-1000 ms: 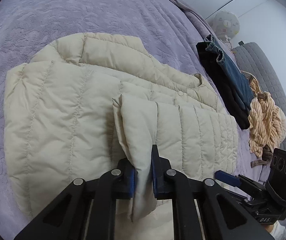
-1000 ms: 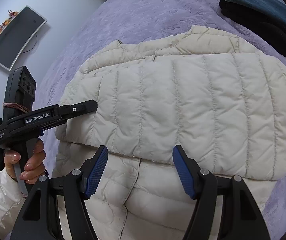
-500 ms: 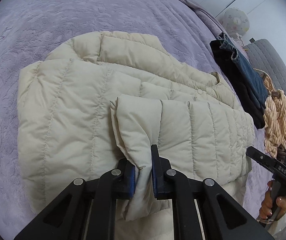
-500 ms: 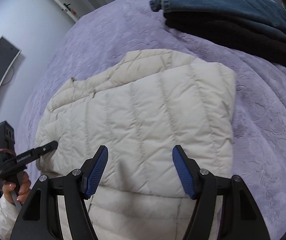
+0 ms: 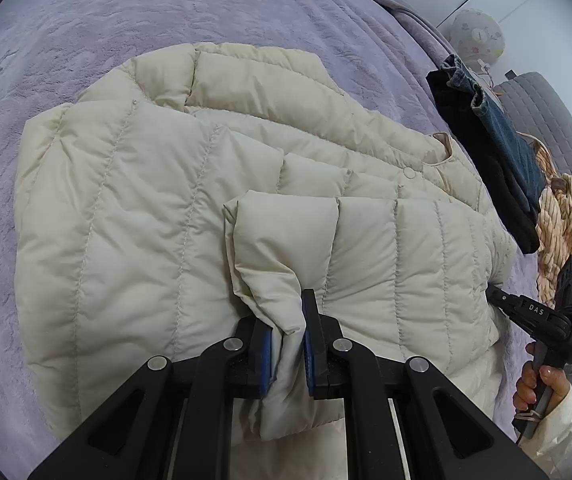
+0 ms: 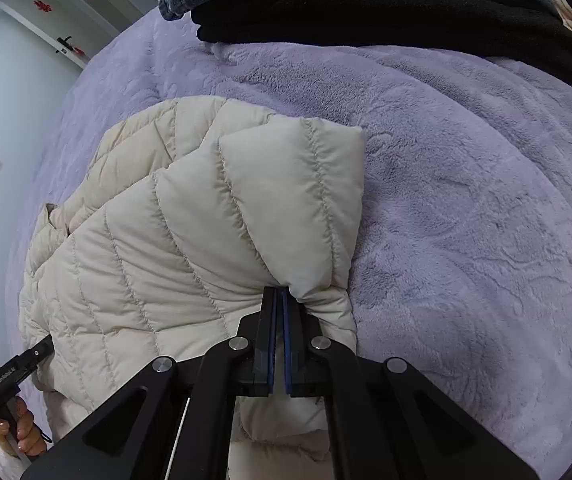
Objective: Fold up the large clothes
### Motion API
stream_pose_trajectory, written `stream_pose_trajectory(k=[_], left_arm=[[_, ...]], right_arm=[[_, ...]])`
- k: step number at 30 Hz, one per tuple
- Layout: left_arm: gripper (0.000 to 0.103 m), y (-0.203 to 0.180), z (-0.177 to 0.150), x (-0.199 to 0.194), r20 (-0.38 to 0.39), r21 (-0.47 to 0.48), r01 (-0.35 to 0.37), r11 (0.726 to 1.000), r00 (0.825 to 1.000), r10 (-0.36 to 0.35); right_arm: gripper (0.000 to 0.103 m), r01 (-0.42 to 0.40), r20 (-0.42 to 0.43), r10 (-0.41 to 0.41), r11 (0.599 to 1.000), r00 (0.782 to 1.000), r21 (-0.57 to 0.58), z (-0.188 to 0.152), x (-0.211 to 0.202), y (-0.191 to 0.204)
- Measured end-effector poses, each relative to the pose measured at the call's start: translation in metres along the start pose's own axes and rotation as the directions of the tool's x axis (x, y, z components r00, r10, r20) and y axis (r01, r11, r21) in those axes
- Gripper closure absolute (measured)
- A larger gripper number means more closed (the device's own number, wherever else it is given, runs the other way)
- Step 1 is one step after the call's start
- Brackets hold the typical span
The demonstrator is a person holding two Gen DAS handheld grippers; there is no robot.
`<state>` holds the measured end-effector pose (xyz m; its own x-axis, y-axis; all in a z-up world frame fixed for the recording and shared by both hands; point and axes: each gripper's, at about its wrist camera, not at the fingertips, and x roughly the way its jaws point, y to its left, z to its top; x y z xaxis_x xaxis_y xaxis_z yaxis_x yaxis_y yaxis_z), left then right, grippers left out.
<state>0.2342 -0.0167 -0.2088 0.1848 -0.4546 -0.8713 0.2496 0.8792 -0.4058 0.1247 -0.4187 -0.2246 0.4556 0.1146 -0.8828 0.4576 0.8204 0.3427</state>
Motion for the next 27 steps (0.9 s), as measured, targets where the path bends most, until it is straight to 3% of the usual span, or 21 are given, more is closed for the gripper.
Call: stream_pose_trajectory(k=[4, 12, 16, 18, 20, 24, 27], left_arm=[[0.089, -0.002, 0.002, -0.004, 0.007, -0.005, -0.013, 1.000, 1.000, 0.013], [0.088, 0.008, 0.017, -0.046, 0.113, -0.029, -0.100, 0.995, 0.988, 0.102], [0.088, 0.002, 0.019, -0.072, 0.172, 0.017, -0.055, 0.998, 0.984, 0.051], [0.088, -0.012, 0.015, -0.070, 0.152, 0.086, -0.034, 0.996, 0.988, 0.020], [0.088, -0.026, 0.009, -0.055, 0.118, 0.142, -0.073, 0.987, 0.991, 0.056], [0.088, -0.022, -0.003, -0.017, 0.045, 0.149, -0.163, 0.975, 0.986, 0.158], [0.088, -0.013, -0.008, -0.006, 0.039, 0.138, -0.175, 0.975, 0.985, 0.171]], right_arm=[[0.102, 0.001, -0.008, -0.001, 1.000, 1.000, 0.021, 0.001, -0.001, -0.007], [0.101, 0.022, -0.015, -0.022, 1.000, 1.000, -0.008, -0.002, -0.001, 0.000], [0.101, 0.027, -0.012, -0.027, 1.000, 1.000, -0.011, -0.004, -0.001, 0.001], [0.101, 0.030, -0.012, -0.030, 0.999, 0.999, -0.016, -0.004, -0.001, 0.003], [0.100, 0.034, -0.013, -0.034, 0.999, 0.999, -0.015, -0.005, 0.000, 0.003], [0.100, 0.038, -0.015, -0.039, 0.999, 0.999, -0.013, -0.004, 0.001, 0.004], [0.100, 0.034, -0.016, -0.035, 0.999, 0.999, -0.019, -0.004, 0.000, 0.002]])
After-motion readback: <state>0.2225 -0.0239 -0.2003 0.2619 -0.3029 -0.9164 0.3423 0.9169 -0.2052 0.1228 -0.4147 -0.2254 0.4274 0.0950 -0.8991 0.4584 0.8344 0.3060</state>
